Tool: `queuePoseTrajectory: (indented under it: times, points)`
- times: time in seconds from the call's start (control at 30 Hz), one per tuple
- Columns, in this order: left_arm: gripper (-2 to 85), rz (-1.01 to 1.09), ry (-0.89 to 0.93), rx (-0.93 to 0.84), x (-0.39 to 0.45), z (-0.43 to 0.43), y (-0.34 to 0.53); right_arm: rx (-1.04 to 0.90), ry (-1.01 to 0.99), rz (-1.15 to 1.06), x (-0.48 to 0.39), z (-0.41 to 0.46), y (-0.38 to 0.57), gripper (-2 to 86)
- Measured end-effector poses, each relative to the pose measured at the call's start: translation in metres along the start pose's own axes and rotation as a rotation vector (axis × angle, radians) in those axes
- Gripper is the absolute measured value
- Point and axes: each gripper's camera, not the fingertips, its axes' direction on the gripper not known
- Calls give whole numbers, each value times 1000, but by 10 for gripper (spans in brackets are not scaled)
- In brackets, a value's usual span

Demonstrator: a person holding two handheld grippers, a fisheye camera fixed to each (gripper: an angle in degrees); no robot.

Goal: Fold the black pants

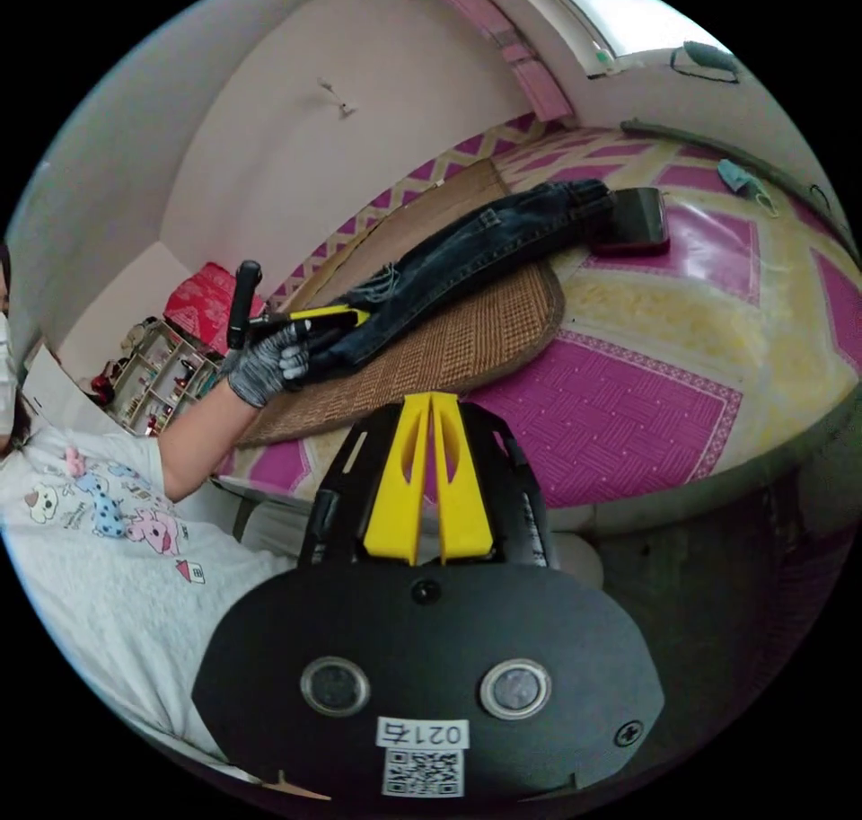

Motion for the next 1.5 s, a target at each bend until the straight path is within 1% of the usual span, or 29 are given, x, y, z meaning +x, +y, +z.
queuePoseTrajectory:
  times: [0.07,0.13,0.17,0.3,0.33,0.37,0.43,0.5,0.57,0.63,0.7,0.77,0.87,0.93,0.97,1.0,1.03,1.07,1.1,1.13,1.17,1.23,1.27,1.33,1.37,1.4,1.43,1.5]
  points:
    - [66,48,150,19,5,0,-2,44,-2,47,8,-7,-11,13]
    - [58,62,224,3,7,4,-3,105,5,144,24,-11,-34,55]
    - [51,49,230,7,6,4,-2,122,5,174,30,-11,-40,69]
    - [15,5,194,18,-2,-1,4,191,-46,414,77,2,-86,119]
    - [5,-1,162,18,-5,-4,7,191,-87,491,90,12,-96,128]
    - [-2,-7,117,13,-8,-8,11,190,-113,523,96,17,-100,131]
    - [-7,-20,56,13,-15,-16,18,144,-176,643,112,45,-112,138]
    - [-8,-29,3,13,-23,-25,26,156,-196,695,112,59,-118,136]
    - [-9,-53,-46,27,-39,-40,39,167,-229,700,104,73,-126,136]
    - [-9,-86,-51,41,-54,-50,50,187,-252,726,95,96,-133,127]
    - [-9,-136,-51,57,-71,-61,62,203,-257,764,90,108,-132,91]
    - [-9,-184,-51,68,-92,-74,79,226,-241,757,73,112,-134,79]
    - [-9,-216,-63,62,-117,-89,102,260,-79,549,-4,104,-163,70]
    - [-9,-231,-72,59,-132,-97,117,240,115,271,-104,105,-197,69]
    - [-10,-242,-77,62,-142,-103,127,229,167,194,-133,109,-204,69]
    - [-10,-248,-79,64,-146,-106,131,207,265,35,-193,121,-216,70]
    - [-10,-263,-81,68,-156,-111,141,182,344,-117,-253,139,-222,70]
    - [-10,-279,-80,74,-165,-116,152,168,380,-191,-282,149,-222,70]
    - [-10,-286,-78,77,-169,-118,157,145,454,-347,-341,174,-218,71]
    - [-10,-305,-75,86,-179,-123,167,129,515,-494,-397,203,-205,71]
    - [-10,-326,-71,93,-188,-127,177,121,541,-565,-423,219,-197,71]
    - [-10,-359,-69,99,-202,-132,192,78,624,-826,-511,293,-150,72]
    - [-10,-384,-66,103,-213,-134,202,66,645,-887,-528,314,-135,72]
    - [-10,-421,-52,105,-228,-137,217,-10,729,-1104,-572,404,-74,71]
    - [-10,-445,-43,105,-239,-139,226,-41,744,-1143,-576,428,-59,71]
    - [-10,-456,-39,103,-245,-140,230,-141,766,-1199,-577,474,-33,70]
    - [-10,-474,-36,99,-255,-141,238,-173,799,-1224,-573,506,-13,70]
    - [-10,-488,-38,98,-269,-146,248,-81,866,-1255,-580,514,1,69]
